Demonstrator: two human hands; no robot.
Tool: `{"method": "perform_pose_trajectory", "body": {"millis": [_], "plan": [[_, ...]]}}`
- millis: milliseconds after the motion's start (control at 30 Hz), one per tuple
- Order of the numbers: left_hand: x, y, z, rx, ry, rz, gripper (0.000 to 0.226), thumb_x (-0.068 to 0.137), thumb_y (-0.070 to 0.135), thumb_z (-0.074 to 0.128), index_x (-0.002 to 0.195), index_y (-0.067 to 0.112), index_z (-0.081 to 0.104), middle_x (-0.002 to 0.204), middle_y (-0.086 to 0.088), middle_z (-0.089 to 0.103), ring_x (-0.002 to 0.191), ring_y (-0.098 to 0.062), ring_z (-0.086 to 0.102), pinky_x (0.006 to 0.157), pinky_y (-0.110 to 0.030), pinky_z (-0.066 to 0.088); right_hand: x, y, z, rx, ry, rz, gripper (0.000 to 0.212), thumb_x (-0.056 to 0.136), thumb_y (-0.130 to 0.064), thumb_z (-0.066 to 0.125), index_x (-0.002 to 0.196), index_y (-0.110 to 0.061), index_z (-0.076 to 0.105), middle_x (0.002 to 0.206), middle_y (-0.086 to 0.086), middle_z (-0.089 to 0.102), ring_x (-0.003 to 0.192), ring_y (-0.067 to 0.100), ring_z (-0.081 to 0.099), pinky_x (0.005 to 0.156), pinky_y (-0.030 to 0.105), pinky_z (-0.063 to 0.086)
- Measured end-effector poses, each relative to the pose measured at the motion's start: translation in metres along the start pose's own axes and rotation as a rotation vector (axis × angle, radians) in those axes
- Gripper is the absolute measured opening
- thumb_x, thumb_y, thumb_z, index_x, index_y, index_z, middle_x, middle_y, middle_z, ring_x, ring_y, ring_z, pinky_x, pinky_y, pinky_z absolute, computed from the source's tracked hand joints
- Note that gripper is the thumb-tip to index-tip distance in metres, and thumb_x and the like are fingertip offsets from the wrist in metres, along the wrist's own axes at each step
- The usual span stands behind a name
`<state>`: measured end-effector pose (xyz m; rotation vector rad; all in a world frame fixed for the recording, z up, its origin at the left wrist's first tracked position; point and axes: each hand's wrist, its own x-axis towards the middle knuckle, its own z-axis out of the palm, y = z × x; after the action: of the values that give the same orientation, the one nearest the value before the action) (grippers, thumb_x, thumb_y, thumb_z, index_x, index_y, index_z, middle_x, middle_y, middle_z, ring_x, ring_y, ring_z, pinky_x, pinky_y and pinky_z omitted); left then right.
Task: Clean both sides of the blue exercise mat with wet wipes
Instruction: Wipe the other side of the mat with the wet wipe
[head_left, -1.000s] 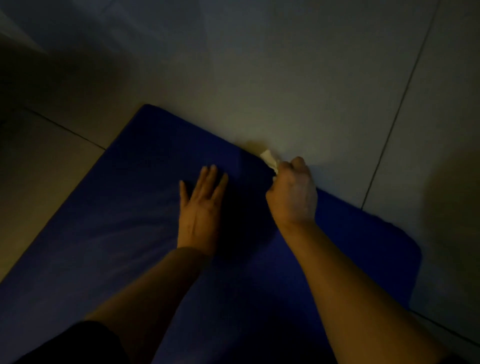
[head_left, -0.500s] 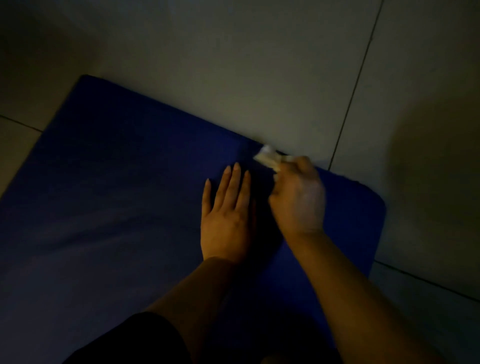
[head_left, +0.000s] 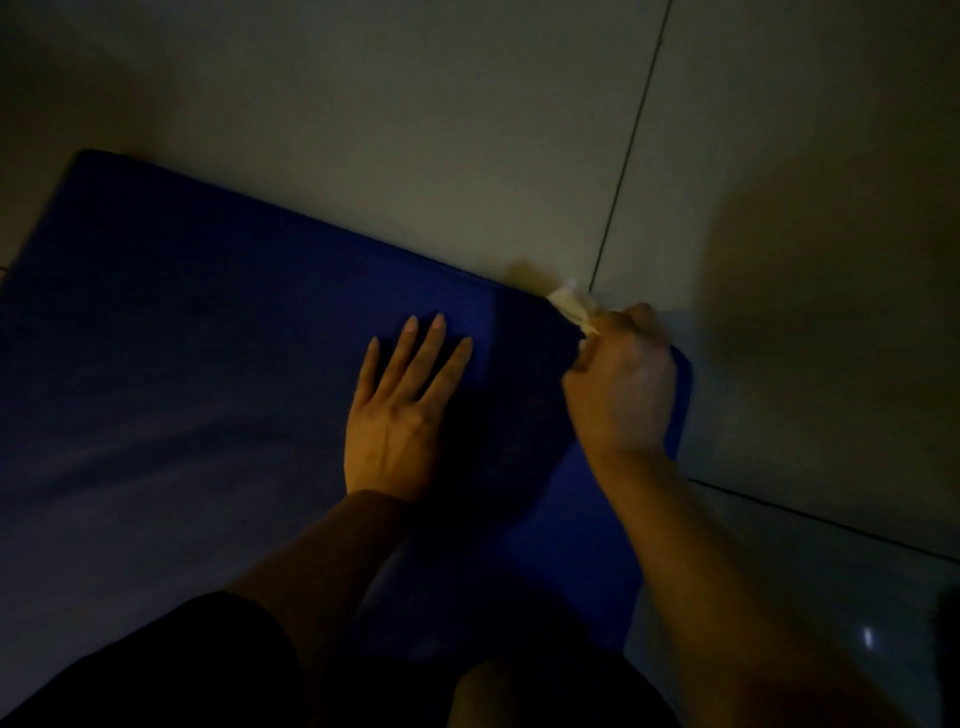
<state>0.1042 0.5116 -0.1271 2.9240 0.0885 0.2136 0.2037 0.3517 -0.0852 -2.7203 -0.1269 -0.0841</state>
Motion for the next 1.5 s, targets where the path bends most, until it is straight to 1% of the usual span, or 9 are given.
{"method": "perform_pose_trajectory", "body": {"millis": [200,400,633,733,900,1033,1200,1367,1500], "plan": [[0.004,0.002,0.0,0.007,-0.002,0.006,0.052,0.092,0.014,0.05,0.143,0.013,0.04,0.15,-0.015,0.038,0.141,-0.036,0.03,0.114,-0.057,0.023,-0.004,-0.03,0.013,0.124,0.01,-0.031,0.011,0.069,0.009,0.064,0.08,0.006,0.064,0.086,0.02,0.059,0.07,0.034,0.06,0.056,0.03,0.05],[0.007,0.054,0.0,-0.154,0.078,0.064,0.04,0.091,0.013,0.043,0.125,-0.002,0.06,0.137,-0.021,0.052,0.131,-0.034,0.046,0.112,-0.048,0.028,-0.008,0.038,-0.012,0.077,0.016,-0.037,0.019,0.066,0.008,0.067,0.083,0.001,0.067,0.088,0.017,0.057,0.073,0.034,0.059,0.066,0.036,0.054],[-0.001,0.124,0.026,-0.171,-0.099,0.061,0.056,0.095,0.03,0.037,0.145,0.006,0.039,0.153,-0.015,0.032,0.145,-0.027,0.022,0.118,-0.048,0.014,0.013,0.053,-0.013,0.051,-0.067,-0.112,0.024,0.07,0.002,0.065,0.093,-0.004,0.069,0.098,0.016,0.057,0.082,0.034,0.06,0.066,0.039,0.056],[0.0,0.121,0.028,-0.126,-0.081,0.095,0.058,0.092,0.03,0.039,0.144,0.005,0.039,0.153,-0.016,0.033,0.144,-0.027,0.023,0.117,-0.048,0.016,0.012,0.074,-0.02,0.064,0.044,0.008,0.01,0.077,0.0,0.062,0.086,-0.002,0.067,0.094,0.017,0.058,0.076,0.032,0.061,0.066,0.032,0.049],[-0.001,0.123,0.033,-0.048,-0.059,0.091,0.058,0.092,0.032,0.041,0.144,0.005,0.039,0.153,-0.016,0.033,0.143,-0.027,0.024,0.116,-0.049,0.017,-0.043,0.074,-0.027,0.174,0.107,0.148,0.019,0.085,-0.004,0.058,0.103,-0.006,0.065,0.098,0.013,0.059,0.086,0.021,0.059,0.072,0.019,0.039],[0.0,0.121,0.032,-0.048,-0.032,0.1,0.059,0.089,0.031,0.044,0.142,0.005,0.044,0.151,-0.016,0.037,0.142,-0.028,0.028,0.115,-0.049,0.021,-0.01,0.078,-0.022,0.177,0.111,0.206,0.007,0.085,-0.006,0.057,0.082,-0.007,0.063,0.085,0.014,0.059,0.073,0.022,0.058,0.061,0.024,0.037],[0.0,0.122,0.032,-0.04,-0.016,0.093,0.059,0.087,0.03,0.045,0.142,0.007,0.043,0.15,-0.015,0.037,0.141,-0.028,0.031,0.115,-0.049,0.023,-0.015,0.086,-0.026,0.205,0.011,0.234,0.006,0.085,-0.005,0.053,0.081,-0.006,0.057,0.08,0.013,0.057,0.066,0.021,0.051,0.059,0.019,0.026],[0.0,0.125,0.03,-0.043,-0.022,0.064,0.056,0.09,0.03,0.046,0.142,0.006,0.045,0.15,-0.015,0.038,0.141,-0.029,0.034,0.114,-0.05,0.027,-0.039,0.102,-0.043,0.146,-0.187,-0.018,0.014,0.087,-0.01,0.059,0.098,-0.003,0.055,0.084,0.017,0.058,0.07,0.032,0.059,0.061,0.026,0.033],[0.0,0.126,0.028,-0.061,0.0,0.054,0.055,0.091,0.029,0.047,0.142,0.007,0.044,0.15,-0.015,0.039,0.141,-0.027,0.032,0.116,-0.048,0.024,-0.027,0.107,-0.042,0.161,-0.233,-0.037,0.017,0.09,-0.013,0.054,0.105,-0.004,0.054,0.091,0.018,0.059,0.077,0.031,0.06,0.062,0.026,0.035]]}}
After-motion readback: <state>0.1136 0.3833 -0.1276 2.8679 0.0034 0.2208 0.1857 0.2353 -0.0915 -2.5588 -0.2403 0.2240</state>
